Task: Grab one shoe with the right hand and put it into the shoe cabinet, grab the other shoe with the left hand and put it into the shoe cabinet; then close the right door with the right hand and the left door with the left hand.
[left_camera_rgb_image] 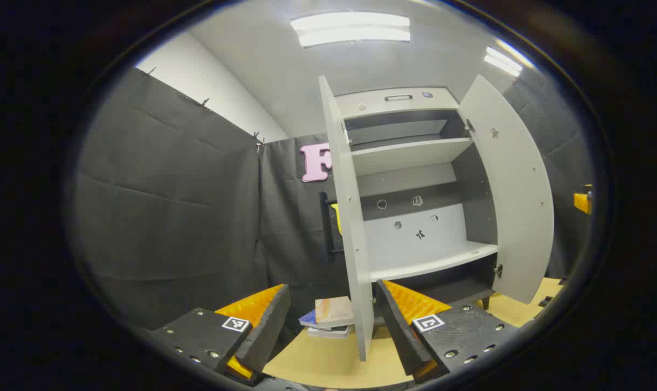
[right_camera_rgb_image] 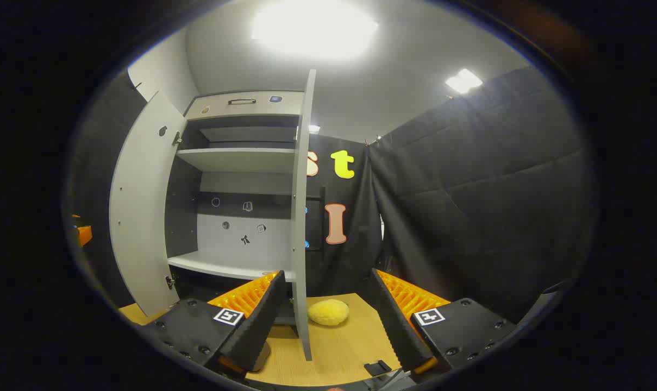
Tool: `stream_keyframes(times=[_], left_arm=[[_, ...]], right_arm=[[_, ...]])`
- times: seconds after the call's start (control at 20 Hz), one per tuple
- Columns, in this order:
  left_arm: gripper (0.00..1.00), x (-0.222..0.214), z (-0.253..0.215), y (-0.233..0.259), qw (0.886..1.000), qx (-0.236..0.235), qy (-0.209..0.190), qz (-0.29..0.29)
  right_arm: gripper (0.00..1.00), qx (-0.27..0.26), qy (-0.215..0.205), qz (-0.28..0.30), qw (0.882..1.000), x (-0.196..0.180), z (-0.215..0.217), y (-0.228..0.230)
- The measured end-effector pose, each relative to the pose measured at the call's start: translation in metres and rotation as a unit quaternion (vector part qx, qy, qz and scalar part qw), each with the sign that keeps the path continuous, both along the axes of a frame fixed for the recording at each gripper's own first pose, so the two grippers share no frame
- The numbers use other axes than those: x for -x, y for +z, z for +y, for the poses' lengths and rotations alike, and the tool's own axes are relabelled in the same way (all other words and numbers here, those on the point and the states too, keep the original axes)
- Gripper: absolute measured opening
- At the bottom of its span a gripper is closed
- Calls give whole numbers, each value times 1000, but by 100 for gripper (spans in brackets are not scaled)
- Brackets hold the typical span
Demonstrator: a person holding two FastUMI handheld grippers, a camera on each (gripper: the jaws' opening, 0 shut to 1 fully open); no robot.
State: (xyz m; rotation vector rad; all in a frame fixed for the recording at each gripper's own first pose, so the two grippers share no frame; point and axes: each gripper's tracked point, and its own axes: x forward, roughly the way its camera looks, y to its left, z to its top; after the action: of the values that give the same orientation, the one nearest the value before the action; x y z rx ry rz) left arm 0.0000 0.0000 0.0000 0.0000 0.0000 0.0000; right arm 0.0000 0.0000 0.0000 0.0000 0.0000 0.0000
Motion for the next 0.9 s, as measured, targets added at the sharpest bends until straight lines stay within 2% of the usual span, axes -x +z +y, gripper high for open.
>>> stream_keyframes(times=[0.65, 0.7, 0.75, 0.9], left_arm=[[97, -10, -16, 2, 1000, -3, -4, -5], [93, -9, -17, 1, 1000, -3, -3, -5], [97, -9, -19, 2, 1000, -3, -2, -6], [97, -5, -25, 4, 1000, -3, 5, -8]], right_arm=[[98, 1, -5, -3, 1000, -9, -9, -3], [98, 1, -3, -4, 1000, -10, -9, -2], [98, 1, -1, -5, 1000, -12, -8, -3], [98, 3, 12, -7, 1000, -17, -7, -3]])
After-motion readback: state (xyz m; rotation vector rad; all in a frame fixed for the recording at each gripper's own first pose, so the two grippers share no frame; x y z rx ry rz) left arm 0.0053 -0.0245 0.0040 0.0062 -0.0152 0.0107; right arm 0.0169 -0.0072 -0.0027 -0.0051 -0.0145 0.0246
